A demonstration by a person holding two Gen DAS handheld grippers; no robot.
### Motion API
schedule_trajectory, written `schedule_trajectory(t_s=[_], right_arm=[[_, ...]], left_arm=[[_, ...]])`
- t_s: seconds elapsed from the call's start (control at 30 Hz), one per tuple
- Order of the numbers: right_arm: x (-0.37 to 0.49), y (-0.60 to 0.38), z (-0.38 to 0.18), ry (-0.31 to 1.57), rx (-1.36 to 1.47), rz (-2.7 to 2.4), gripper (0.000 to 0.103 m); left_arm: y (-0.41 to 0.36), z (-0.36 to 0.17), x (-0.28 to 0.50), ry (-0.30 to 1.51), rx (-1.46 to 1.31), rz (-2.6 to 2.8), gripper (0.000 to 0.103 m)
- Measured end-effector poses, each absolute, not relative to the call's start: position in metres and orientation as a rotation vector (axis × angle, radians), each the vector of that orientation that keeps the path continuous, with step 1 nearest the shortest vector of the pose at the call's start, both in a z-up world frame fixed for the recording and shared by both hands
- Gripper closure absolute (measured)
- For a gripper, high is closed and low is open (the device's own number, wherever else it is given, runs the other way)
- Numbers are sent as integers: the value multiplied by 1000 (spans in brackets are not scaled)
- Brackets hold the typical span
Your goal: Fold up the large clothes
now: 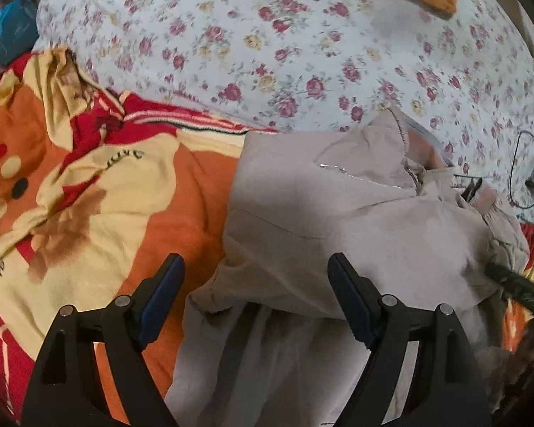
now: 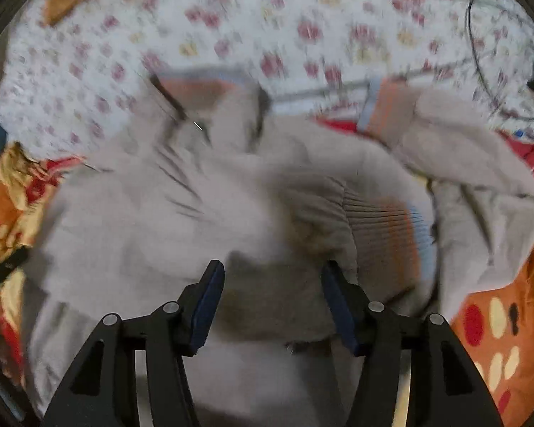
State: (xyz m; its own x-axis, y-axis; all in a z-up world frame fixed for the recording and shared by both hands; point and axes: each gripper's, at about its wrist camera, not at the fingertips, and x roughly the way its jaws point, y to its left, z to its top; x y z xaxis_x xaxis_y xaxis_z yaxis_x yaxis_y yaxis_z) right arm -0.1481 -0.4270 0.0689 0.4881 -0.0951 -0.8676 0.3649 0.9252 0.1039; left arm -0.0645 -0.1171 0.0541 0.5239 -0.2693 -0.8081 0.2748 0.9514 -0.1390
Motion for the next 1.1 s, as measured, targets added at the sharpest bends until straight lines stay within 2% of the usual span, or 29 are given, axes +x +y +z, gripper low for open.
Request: schedule_trajectory(t_s=[0.03,0.07,0.13,0.23,0.33,0.6,0.8,0.9,1.0,1.1], right_arm=[[-153,-428,75,1005,297,-287,40],[-156,-431,77,983,307,-299,32],[-157,-439,71,967,316,-343,26],[-152,-454,40,1048,358,-385,26],[-153,-457,42,1030,367,-388,26],[-172,-460,85,810,433,-362,27],[-145,-458,39,1018,378,-374,27],[-158,-464,70,937,403,-345,30],[-190,-481,112,779,391,-413,22],[-203,-513,133,754,348,-531,20]], left_arm=[[-120,55,-64,958,13,-333,21],[-123,54,-64,956,15,-338,21],[-127,50,-64,962,22,-348,21],[-133,41,-62,978,59,-337,21],[-136,36,-59,987,66,-331,21],[-142,35,-59,971,96,-338,21],[-145,20,-54,1015,111,-332,21],[-143,21,-54,1017,101,-334,21],[-139,24,-53,1022,74,-335,21],[-136,25,-51,1038,50,-333,21]])
